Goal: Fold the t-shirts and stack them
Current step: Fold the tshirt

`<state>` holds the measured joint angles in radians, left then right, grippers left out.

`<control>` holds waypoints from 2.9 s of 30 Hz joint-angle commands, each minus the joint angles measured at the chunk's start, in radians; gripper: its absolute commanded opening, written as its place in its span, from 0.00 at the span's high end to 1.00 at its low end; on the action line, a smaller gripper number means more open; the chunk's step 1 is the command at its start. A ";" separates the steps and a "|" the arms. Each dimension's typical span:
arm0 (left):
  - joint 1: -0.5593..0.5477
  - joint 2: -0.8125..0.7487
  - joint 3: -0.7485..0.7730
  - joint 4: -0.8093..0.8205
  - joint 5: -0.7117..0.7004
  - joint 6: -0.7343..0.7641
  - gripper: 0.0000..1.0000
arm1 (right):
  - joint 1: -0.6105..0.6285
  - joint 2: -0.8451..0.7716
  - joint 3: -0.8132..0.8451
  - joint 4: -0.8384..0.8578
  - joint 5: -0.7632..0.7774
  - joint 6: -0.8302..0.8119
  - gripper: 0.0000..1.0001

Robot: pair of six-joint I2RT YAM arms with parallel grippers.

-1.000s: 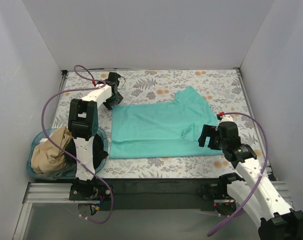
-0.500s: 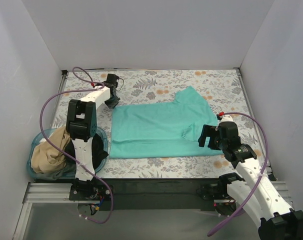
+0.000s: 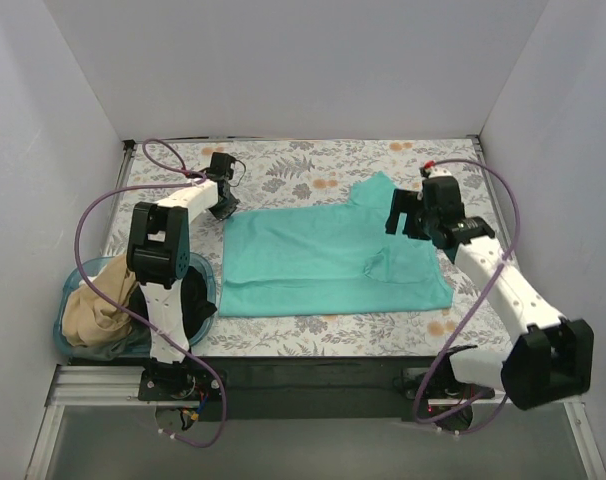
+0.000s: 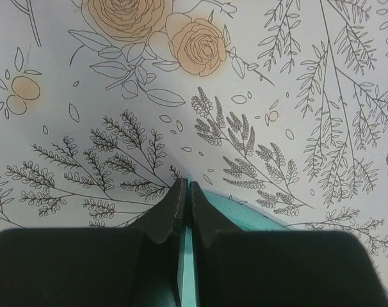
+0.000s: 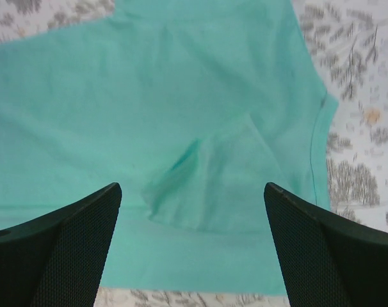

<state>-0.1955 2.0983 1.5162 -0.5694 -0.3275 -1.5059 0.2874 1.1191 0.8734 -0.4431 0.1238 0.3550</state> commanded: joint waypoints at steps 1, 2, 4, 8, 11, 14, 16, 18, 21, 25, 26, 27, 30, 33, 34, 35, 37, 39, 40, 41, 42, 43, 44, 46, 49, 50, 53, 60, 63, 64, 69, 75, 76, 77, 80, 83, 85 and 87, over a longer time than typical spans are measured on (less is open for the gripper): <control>0.002 -0.047 -0.037 -0.026 0.022 0.033 1.00 | -0.004 0.227 0.212 0.104 0.043 -0.048 0.02; 0.002 -0.050 -0.039 -0.023 0.019 0.035 1.00 | -0.004 0.284 0.255 0.109 0.059 -0.065 0.02; 0.002 -0.058 -0.044 -0.015 0.019 0.038 1.00 | -0.004 0.458 0.413 0.116 0.106 -0.094 0.04; 0.002 -0.061 -0.036 -0.009 0.022 0.047 1.00 | -0.004 0.738 0.712 0.107 0.129 -0.197 0.09; 0.002 -0.058 -0.030 -0.007 0.022 0.050 1.00 | -0.014 0.938 0.927 0.086 0.162 -0.223 0.10; 0.002 -0.050 -0.024 -0.006 0.025 0.058 1.00 | -0.027 1.108 1.123 0.072 0.137 -0.232 0.16; 0.002 -0.044 -0.021 -0.003 0.033 0.059 1.00 | -0.033 1.209 1.197 0.075 0.134 -0.237 0.17; 0.002 -0.035 -0.014 -0.004 0.038 0.065 1.00 | -0.037 1.266 1.289 0.075 0.134 -0.238 0.18; 0.002 -0.026 -0.016 -0.004 0.027 0.067 1.00 | -0.048 1.328 1.332 0.084 0.125 -0.237 0.18; 0.002 -0.014 -0.017 -0.003 0.039 0.064 1.00 | -0.062 1.349 1.291 0.090 0.105 -0.211 0.26; 0.002 -0.012 -0.016 -0.003 0.038 0.064 1.00 | -0.062 1.346 1.271 0.090 0.106 -0.206 0.27; 0.004 -0.012 -0.017 -0.003 0.036 0.064 1.00 | -0.062 1.337 1.235 0.092 0.108 -0.200 0.28; 0.002 -0.014 -0.022 -0.003 0.042 0.062 1.00 | -0.060 1.325 1.199 0.090 0.099 -0.202 0.39; 0.002 -0.020 -0.024 -0.001 0.041 0.061 1.00 | -0.062 1.308 1.159 0.090 0.080 -0.197 0.43; 0.002 -0.023 -0.027 -0.004 0.038 0.059 1.00 | -0.062 1.305 1.147 0.090 0.074 -0.202 0.43; 0.002 -0.027 -0.030 -0.004 0.041 0.059 1.00 | -0.062 1.303 1.141 0.084 0.076 -0.202 0.44; 0.002 -0.034 -0.036 -0.004 0.041 0.058 1.00 | -0.062 1.294 1.122 0.083 0.079 -0.212 0.56; 0.002 -0.044 -0.039 -0.004 0.042 0.058 1.00 | -0.062 1.274 1.113 0.078 0.082 -0.217 0.72; 0.002 -0.047 -0.039 -0.006 0.042 0.058 1.00 | -0.060 1.265 1.107 0.078 0.083 -0.220 0.84; 0.002 -0.052 -0.039 -0.007 0.047 0.058 1.00 | -0.060 1.254 1.098 0.078 0.082 -0.221 0.90; 0.004 -0.063 -0.040 -0.006 0.053 0.058 1.00 | -0.060 1.227 1.093 0.078 0.077 -0.223 0.97; 0.002 -0.069 -0.042 -0.009 0.054 0.058 1.00 | -0.060 1.210 1.089 0.078 0.077 -0.225 0.99; 0.002 -0.076 -0.044 -0.010 0.056 0.055 1.00 | -0.059 1.193 1.072 0.076 0.077 -0.229 0.99; 0.001 -0.105 -0.059 -0.009 0.064 0.050 1.00 | -0.057 1.132 1.052 0.078 0.071 -0.238 0.99; -0.001 -0.158 -0.096 -0.006 0.068 0.039 1.00 | -0.053 1.027 0.963 0.084 0.077 -0.252 0.99; -0.002 -0.173 -0.106 -0.001 0.068 0.039 1.00 | -0.051 0.995 0.932 0.086 0.080 -0.252 0.99; -0.007 -0.240 -0.165 0.014 0.065 0.038 1.00 | -0.050 0.856 0.771 0.128 0.080 -0.251 0.99; -0.016 -0.406 -0.309 0.080 0.094 0.049 1.00 | -0.048 0.501 0.406 0.210 0.063 -0.232 0.99; -0.022 -0.457 -0.358 0.088 0.097 0.044 1.00 | -0.047 0.385 0.282 0.215 0.062 -0.214 0.99; -0.024 -0.471 -0.370 0.092 0.100 0.044 1.00 | -0.047 0.357 0.256 0.215 0.062 -0.209 0.99; -0.030 -0.546 -0.448 0.111 0.108 0.038 1.00 | -0.042 0.182 0.107 0.216 0.037 -0.195 0.99; -0.032 -0.610 -0.502 0.120 0.100 0.032 1.00 | -0.034 0.033 -0.010 0.196 0.027 -0.195 0.99; -0.032 -0.615 -0.516 0.121 0.100 0.032 1.00 | -0.034 0.021 -0.019 0.190 0.016 -0.195 0.99; -0.032 -0.620 -0.519 0.123 0.099 0.032 1.00 | -0.033 0.010 -0.033 0.184 0.011 -0.194 0.99; -0.032 -0.624 -0.533 0.121 0.090 0.030 1.00 | -0.027 -0.030 -0.083 0.181 0.017 -0.192 0.99; -0.032 -0.641 -0.556 0.128 0.091 0.024 1.00 | -0.027 -0.051 -0.119 0.179 0.022 -0.194 0.99; -0.032 -0.653 -0.570 0.134 0.091 0.024 1.00 | -0.025 -0.058 -0.134 0.179 0.016 -0.195 0.99; -0.032 -0.662 -0.596 0.141 0.096 0.023 1.00 | -0.022 -0.064 -0.165 0.176 0.002 -0.191 0.99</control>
<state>-0.2245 1.4956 0.9459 -0.4431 -0.2234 -1.4784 0.2577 1.0832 0.7361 -0.2737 0.1459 0.1555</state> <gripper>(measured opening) 0.017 0.022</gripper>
